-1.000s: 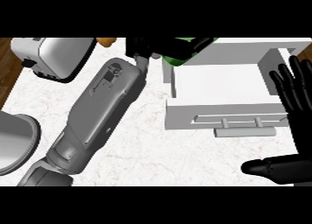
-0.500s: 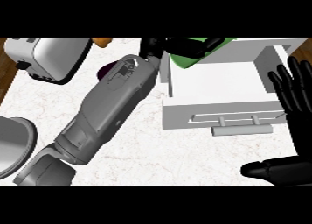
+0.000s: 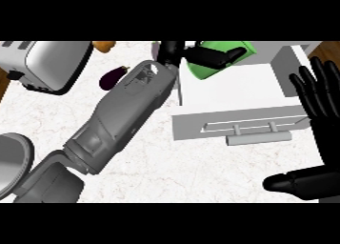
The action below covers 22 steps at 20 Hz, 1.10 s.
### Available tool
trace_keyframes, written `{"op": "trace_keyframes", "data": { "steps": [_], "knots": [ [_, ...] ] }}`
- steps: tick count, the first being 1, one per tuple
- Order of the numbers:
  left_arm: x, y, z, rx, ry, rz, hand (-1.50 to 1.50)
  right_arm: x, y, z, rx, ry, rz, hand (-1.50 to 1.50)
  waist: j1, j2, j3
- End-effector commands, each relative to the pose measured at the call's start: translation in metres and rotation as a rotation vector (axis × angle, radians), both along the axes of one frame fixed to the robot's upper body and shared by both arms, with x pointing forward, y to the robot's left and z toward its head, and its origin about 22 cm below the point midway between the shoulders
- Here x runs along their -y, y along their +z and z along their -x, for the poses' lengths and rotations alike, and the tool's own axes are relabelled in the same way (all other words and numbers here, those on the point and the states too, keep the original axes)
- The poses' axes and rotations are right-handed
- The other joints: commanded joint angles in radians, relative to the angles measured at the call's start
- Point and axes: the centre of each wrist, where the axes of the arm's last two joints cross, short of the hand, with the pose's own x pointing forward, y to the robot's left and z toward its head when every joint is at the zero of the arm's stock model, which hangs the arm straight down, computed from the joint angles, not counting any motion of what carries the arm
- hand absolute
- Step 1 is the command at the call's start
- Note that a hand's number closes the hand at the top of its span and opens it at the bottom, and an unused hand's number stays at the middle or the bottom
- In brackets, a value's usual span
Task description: Pick up the cup, place it into the drawer and close the drawer
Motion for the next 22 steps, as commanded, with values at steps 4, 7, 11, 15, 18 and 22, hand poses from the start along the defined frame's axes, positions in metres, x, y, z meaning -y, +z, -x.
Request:
{"op": "trace_keyframes", "data": {
  "steps": [4, 7, 11, 15, 18, 22],
  "knots": [
    [0.005, -0.003, 0.0, 0.001, 0.05, -0.143, 1.5, -0.01, 0.008, 0.004, 0.019, 0.043, 0.001, -1.5, -0.034, 0.005, 0.0],
    [0.008, -0.009, 0.004, 0.004, 0.041, -0.173, -1.5, -0.005, -0.003, -0.009, 0.017, 0.022, -0.018, -1.5, -0.024, 0.007, 0.001],
    [0.006, -0.013, 0.005, -0.026, 0.041, -0.117, -1.5, -0.009, 0.008, 0.0, 0.011, 0.062, -0.034, -1.5, -0.041, 0.008, 0.0],
    [0.008, -0.015, 0.01, 0.01, -0.008, 0.001, -1.5, -0.002, 0.0, -0.004, 0.022, 0.057, -0.058, -1.5, -0.028, 0.009, 0.0],
    [0.018, 0.003, 0.014, 0.044, -0.067, 0.094, -1.5, -0.007, -0.002, 0.009, 0.006, 0.082, -0.086, -1.5, 0.0, -0.006, -0.001],
    [0.02, 0.008, 0.016, 0.059, -0.099, 0.173, -1.5, 0.013, 0.017, 0.018, -0.013, 0.091, -0.072, -1.5, 0.028, -0.013, -0.001]
  ]
}}
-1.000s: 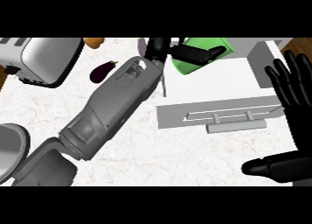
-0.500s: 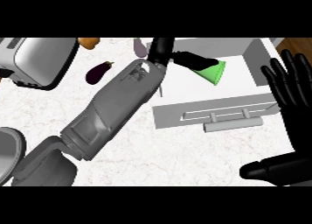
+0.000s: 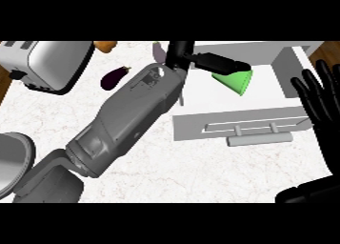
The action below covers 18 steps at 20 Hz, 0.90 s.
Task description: Pick up the cup, place it into the drawer and close the drawer
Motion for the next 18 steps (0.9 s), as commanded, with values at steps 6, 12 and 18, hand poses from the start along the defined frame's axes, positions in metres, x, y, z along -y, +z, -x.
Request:
{"op": "trace_keyframes", "data": {
  "steps": [6, 12, 18],
  "knots": [
    [-0.023, 0.011, -0.002, -0.025, -0.005, 0.167, -1.5, 0.015, 0.0, 0.015, 0.013, 0.029, 0.088, 1.5, 0.08, -0.019, -0.001],
    [-0.069, -0.01, 0.005, -0.048, 0.06, 0.226, -1.5, 0.029, 0.011, 0.017, 0.021, 0.039, 0.326, 1.5, 0.105, -0.026, -0.001],
    [-0.131, -0.024, 0.031, -0.065, 0.113, 0.241, -1.5, 0.016, 0.006, 0.023, 0.003, 0.027, 0.458, 1.5, 0.116, -0.027, -0.002]
  ]
}}
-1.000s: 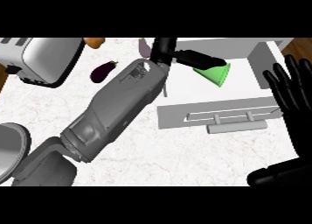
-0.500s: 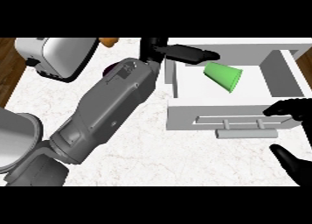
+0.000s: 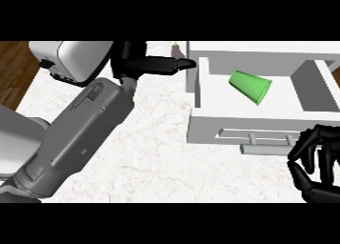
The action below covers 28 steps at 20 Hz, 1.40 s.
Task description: Pick up the cup, place it into the drawer and close the drawer
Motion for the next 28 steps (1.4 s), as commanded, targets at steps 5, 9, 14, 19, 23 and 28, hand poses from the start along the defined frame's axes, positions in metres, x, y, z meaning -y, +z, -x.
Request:
{"op": "trace_keyframes", "data": {
  "steps": [5, 9, 14, 19, 23, 28],
  "knots": [
    [-0.091, -0.022, 0.041, -0.053, 0.054, 0.012, -1.5, -0.006, -0.013, -0.01, -0.052, -0.04, 0.138, 1.5, -0.009, 0.008, 0.0],
    [-0.12, -0.036, 0.071, -0.051, 0.063, 0.041, -1.5, -0.017, -0.031, -0.029, -0.05, -0.052, 0.234, 1.5, -0.005, 0.011, 0.0],
    [-0.142, -0.04, 0.079, -0.067, 0.047, 0.043, -1.5, -0.022, -0.028, -0.032, 0.089, -0.001, 0.557, 1.5, 0.002, 0.012, 0.0],
    [-0.187, -0.067, 0.1, -0.072, 0.079, 0.037, -1.5, -0.042, -0.081, -0.036, 0.097, -0.004, 0.693, 1.5, -0.013, 0.015, 0.0],
    [-0.201, -0.056, 0.106, -0.063, 0.072, 0.038, -1.5, -0.037, -0.113, -0.069, 0.074, -0.023, 0.72, 1.5, -0.016, 0.016, 0.001],
    [-0.213, -0.066, 0.134, -0.066, 0.066, 0.047, -1.5, -0.079, -0.115, -0.083, 0.036, -0.028, 0.811, -1.5, -0.019, 0.012, 0.0]
  ]
}}
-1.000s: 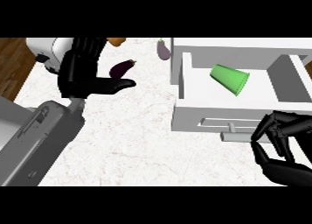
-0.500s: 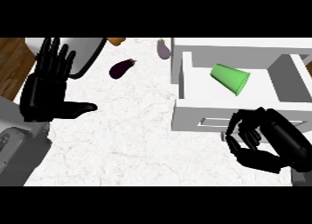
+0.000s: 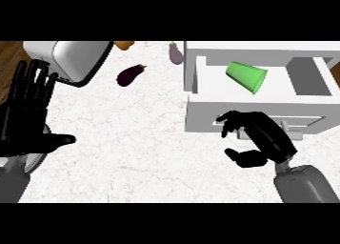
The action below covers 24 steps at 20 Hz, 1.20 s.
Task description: Pick up the cup, place it into the drawer and close the drawer
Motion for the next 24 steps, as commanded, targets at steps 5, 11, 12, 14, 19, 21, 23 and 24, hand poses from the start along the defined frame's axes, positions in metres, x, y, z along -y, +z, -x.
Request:
{"op": "trace_keyframes", "data": {
  "steps": [5, 11, 12, 14, 19, 21, 23, 24],
  "knots": [
    [-0.025, -0.01, 0.025, 0.0, -0.002, -0.002, -1.5, 0.018, -0.046, -0.041, -0.065, -0.03, 0.117, -1.5, 0.001, 0.002, 0.0],
    [-0.036, -0.026, 0.032, 0.006, -0.008, 0.018, -1.5, 0.005, -0.064, -0.079, -0.073, -0.025, 0.085, -1.5, 0.003, 0.004, 0.0],
    [-0.046, -0.039, 0.013, -0.004, 0.007, 0.021, -1.5, 0.012, -0.06, -0.084, -0.075, -0.03, 0.07, -1.5, -0.004, 0.007, 0.0],
    [-0.037, -0.007, 0.017, 0.007, -0.019, 0.023, -1.5, -0.014, -0.064, -0.092, -0.094, -0.02, 0.061, -1.5, 0.005, 0.005, 0.001],
    [-0.034, -0.023, 0.019, 0.012, -0.022, 0.024, -1.5, 0.035, -0.053, -0.114, -0.123, -0.033, 0.027, -1.5, 0.022, 0.013, 0.002],
    [-0.037, -0.02, 0.008, 0.014, -0.037, 0.051, -1.5, 0.039, -0.027, -0.131, -0.129, -0.033, 0.037, -1.5, 0.03, 0.019, 0.002],
    [-0.048, -0.034, 0.02, 0.008, -0.038, 0.037, -1.5, 0.033, -0.032, -0.132, -0.145, -0.04, 0.055, -1.5, 0.029, 0.016, 0.001],
    [-0.043, -0.02, 0.02, 0.021, -0.038, 0.031, -1.5, 0.048, -0.036, -0.127, -0.144, -0.055, 0.065, -1.5, 0.046, 0.02, 0.003]
  ]
}}
